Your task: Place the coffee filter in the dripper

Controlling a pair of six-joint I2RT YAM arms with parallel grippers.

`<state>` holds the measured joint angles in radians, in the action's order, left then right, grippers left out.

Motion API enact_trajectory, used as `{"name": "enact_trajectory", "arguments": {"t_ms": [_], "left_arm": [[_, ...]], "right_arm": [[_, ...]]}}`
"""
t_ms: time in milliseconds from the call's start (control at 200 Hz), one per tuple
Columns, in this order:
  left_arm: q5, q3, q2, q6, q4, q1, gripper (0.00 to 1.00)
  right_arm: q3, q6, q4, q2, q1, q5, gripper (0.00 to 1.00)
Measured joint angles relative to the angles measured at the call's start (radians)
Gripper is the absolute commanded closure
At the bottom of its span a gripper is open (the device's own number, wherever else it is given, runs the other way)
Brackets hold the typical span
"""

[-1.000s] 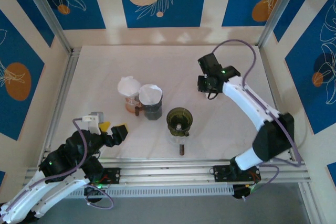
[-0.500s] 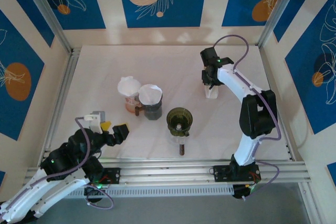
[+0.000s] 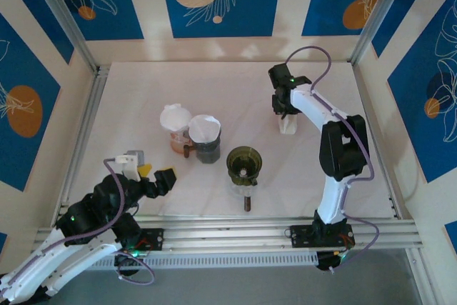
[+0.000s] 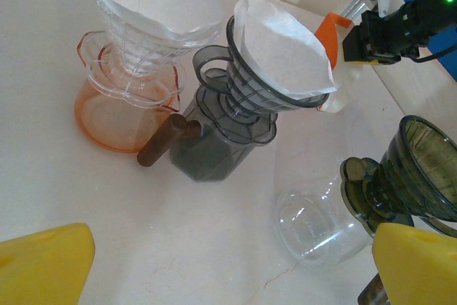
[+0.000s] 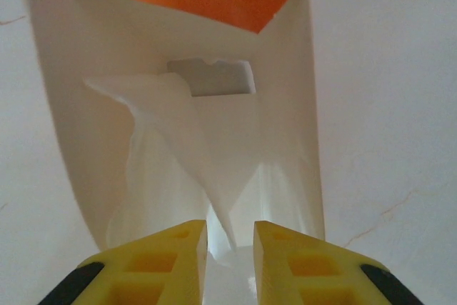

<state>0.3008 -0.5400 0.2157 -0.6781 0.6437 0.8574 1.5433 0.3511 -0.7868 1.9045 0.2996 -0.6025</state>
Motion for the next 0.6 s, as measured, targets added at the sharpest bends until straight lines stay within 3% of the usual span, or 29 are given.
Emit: {"name": "enact_trajectory", "arguments": {"t_ms": [140,350,600], "left_arm": [[0.0,0.0,0.003,0.0,0.0,0.0,0.0],[0.0,0.0,0.003,0.0,0.0,0.0,0.0],[-0.001,0.0,0.003,0.0,-0.001,0.0,0.0]], "right_arm": [[0.007,-0.01,0.004,0.032,0.001,-0.02,0.8],[0.007,-0.027,0.006,0.042,0.001,-0.032,1.0],[-0.045,-0.027,0.01,-0.02,0.011,-0.042,1.0]]}}
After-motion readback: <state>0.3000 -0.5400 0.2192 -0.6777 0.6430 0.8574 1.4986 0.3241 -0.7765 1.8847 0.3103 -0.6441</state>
